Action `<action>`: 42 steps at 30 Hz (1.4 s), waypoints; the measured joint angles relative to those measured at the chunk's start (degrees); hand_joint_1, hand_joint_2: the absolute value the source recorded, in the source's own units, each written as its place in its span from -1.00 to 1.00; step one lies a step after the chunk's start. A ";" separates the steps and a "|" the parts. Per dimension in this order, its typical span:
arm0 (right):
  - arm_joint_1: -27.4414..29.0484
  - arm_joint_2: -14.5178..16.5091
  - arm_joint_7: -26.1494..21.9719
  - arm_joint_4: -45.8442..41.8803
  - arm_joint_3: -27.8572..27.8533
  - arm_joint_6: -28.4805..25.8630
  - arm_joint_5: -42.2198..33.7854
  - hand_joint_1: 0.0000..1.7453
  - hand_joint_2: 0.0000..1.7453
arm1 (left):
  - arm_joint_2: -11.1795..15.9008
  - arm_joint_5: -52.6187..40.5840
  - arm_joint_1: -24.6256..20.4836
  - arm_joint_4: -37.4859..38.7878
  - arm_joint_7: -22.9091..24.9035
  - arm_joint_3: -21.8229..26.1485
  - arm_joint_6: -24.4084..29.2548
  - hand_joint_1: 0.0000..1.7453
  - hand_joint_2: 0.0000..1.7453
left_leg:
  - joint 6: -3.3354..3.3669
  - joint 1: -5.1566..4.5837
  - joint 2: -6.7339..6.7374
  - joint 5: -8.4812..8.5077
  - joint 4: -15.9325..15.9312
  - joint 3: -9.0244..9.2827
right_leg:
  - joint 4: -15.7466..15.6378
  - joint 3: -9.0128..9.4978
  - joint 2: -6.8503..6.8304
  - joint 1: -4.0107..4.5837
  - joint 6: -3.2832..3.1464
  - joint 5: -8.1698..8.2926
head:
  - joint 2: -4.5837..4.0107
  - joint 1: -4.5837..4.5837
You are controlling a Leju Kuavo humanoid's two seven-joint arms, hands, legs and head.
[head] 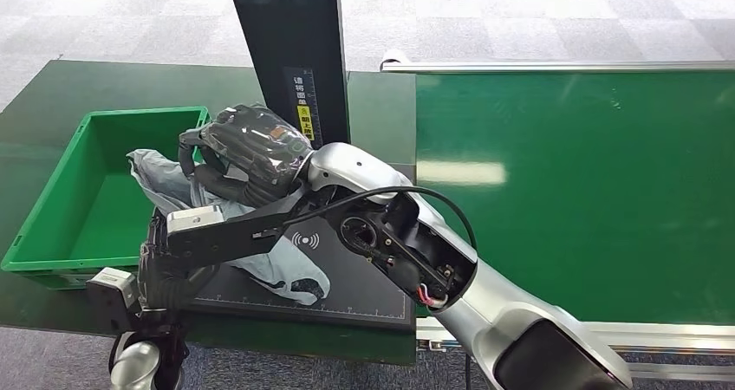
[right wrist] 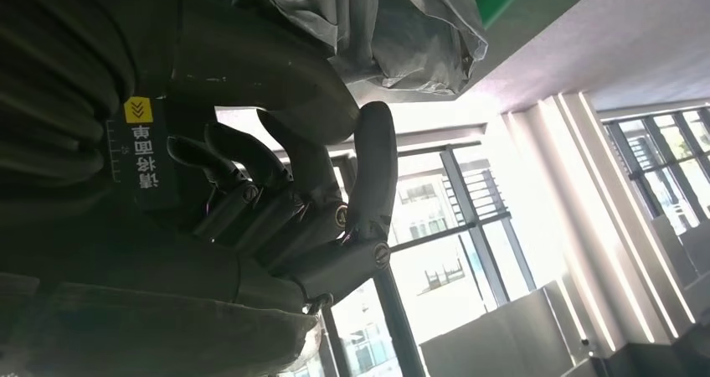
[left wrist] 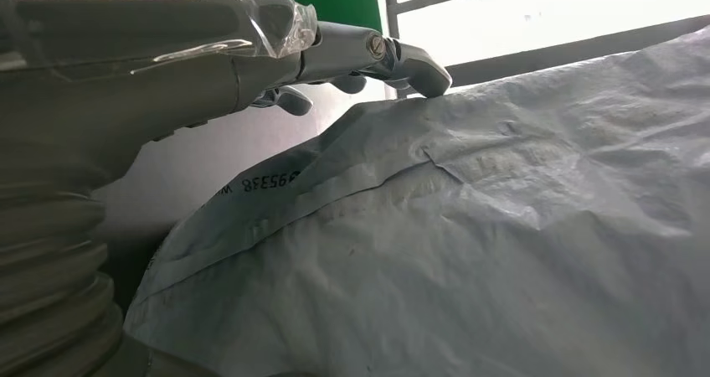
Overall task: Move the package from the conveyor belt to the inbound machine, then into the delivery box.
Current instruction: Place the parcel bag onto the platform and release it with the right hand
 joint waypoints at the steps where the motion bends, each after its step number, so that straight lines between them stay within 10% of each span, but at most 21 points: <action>1: 0.00 0.04 0.00 0.12 0.01 0.00 0.00 0.50 1.00 | 0.02 0.00 -0.01 0.00 0.02 0.00 0.00 -1.00 1.00 | 0.00 0.00 0.00 0.00 0.00 0.00 | 0.00 0.00 0.00 0.00 0.00 0.00 | 0.00 0.00; 4: 0.00 0.19 0.02 0.46 0.01 0.00 -0.02 -1.00 1.00 | 0.11 0.00 -0.05 0.00 0.04 0.00 0.00 -1.00 1.00 | 0.00 0.00 0.00 0.00 0.00 0.00 | 0.00 0.00 0.00 0.00 0.00 0.00 | 0.00 0.00; 18: 14.22 -15.08 -5.01 0.68 -20.53 -10.28 -7.19 -1.00 1.00 | 0.43 -0.26 5.08 -2.61 1.79 2.63 -0.50 -1.00 1.00 | 0.03 -0.04 -0.59 -0.02 0.05 0.02 | -0.14 0.23 -0.55 -0.07 0.08 -0.03 | 0.00 -0.01; 28: 28.47 -19.06 -8.17 -7.18 -32.74 -8.05 -19.98 -1.00 1.00 | 0.35 -0.21 7.04 -4.43 1.95 4.56 -0.55 -1.00 1.00 | 0.01 0.03 -0.79 -0.08 0.03 0.14 | -0.14 0.38 -0.79 0.03 0.10 -0.30 | 0.00 0.00; 35: 51.86 -16.35 -12.69 -21.18 -52.92 -1.42 -22.01 -1.00 1.00 | -1.94 -3.31 10.89 -7.49 2.58 9.41 -3.47 -1.00 1.00 | 0.04 0.00 -0.93 -0.43 0.02 0.05 | -0.16 0.40 -0.94 -0.02 0.10 -0.54 | 0.00 -0.02; 42: 59.24 -13.11 -12.01 -27.72 -60.80 -0.86 -20.77 -1.00 1.00 | -3.87 -4.23 11.52 -8.54 2.63 11.84 -4.46 -1.00 1.00 | 0.02 0.01 -0.82 -0.44 0.00 0.17 | -0.16 0.43 -0.85 -0.01 0.08 -0.57 | 0.00 -0.02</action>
